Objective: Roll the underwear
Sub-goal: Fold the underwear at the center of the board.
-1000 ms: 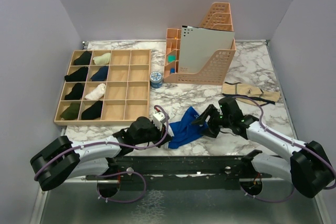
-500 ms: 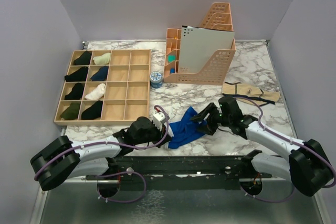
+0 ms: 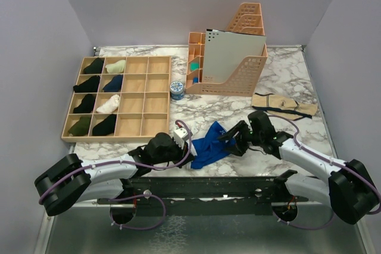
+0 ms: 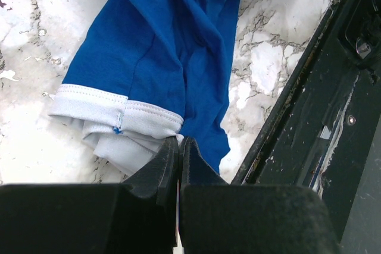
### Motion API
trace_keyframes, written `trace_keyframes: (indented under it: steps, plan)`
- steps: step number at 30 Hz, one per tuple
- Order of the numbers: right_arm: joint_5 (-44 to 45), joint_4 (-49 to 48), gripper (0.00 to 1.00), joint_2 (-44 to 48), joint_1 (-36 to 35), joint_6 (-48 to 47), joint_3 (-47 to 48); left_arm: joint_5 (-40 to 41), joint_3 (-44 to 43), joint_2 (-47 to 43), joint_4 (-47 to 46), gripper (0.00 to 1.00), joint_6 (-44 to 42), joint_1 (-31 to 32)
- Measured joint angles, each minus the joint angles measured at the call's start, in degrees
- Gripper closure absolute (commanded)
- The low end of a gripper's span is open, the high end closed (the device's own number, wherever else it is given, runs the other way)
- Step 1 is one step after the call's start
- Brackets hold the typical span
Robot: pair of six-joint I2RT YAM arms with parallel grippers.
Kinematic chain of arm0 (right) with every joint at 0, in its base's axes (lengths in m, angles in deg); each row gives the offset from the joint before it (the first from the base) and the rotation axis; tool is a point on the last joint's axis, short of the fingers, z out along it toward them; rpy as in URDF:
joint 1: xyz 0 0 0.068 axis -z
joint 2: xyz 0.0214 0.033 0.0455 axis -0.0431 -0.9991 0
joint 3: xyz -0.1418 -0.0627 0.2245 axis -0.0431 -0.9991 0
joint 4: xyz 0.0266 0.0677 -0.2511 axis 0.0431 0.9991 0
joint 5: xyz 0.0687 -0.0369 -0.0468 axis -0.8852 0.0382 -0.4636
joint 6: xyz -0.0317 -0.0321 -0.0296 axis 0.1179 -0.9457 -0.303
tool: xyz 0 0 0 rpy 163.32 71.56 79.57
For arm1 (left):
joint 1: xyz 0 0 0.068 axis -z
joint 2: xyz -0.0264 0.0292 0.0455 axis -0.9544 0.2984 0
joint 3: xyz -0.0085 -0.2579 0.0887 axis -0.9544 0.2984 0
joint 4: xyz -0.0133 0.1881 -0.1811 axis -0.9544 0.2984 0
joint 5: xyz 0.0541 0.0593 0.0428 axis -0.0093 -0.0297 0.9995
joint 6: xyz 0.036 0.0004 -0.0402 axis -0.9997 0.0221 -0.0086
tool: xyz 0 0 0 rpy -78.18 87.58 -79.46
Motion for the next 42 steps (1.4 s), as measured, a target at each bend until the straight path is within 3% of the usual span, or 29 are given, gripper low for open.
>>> trace_keyframes:
  steps: [13, 16, 30, 37, 42]
  plan:
    - [0.2, 10.5, 0.41, -0.2, 0.0, 6.5, 3.8, 0.0, 0.0, 0.0, 0.1, 1.0, 0.0, 0.0]
    - [0.2, 11.0, 0.5, -1.0, 0.0, 7.5, 4.3, 0.0, 0.0, 0.0, 0.1, 1.0, 0.0, 0.0]
    - [0.1, 9.8, 0.52, -7.3, 0.0, 8.0, 6.6, 0.0, 0.0, 0.3, 0.2, 1.0, -0.2, 0.0]
    - [-0.2, 7.8, 0.84, -8.7, 0.0, 7.1, 6.6, 0.0, -0.3, 0.5, 0.3, 1.0, -0.2, 0.0]
    - [-0.2, 5.7, 0.99, -9.2, 0.0, 4.5, 6.6, 0.0, -0.7, 0.5, 0.3, 1.0, -0.3, 0.0]
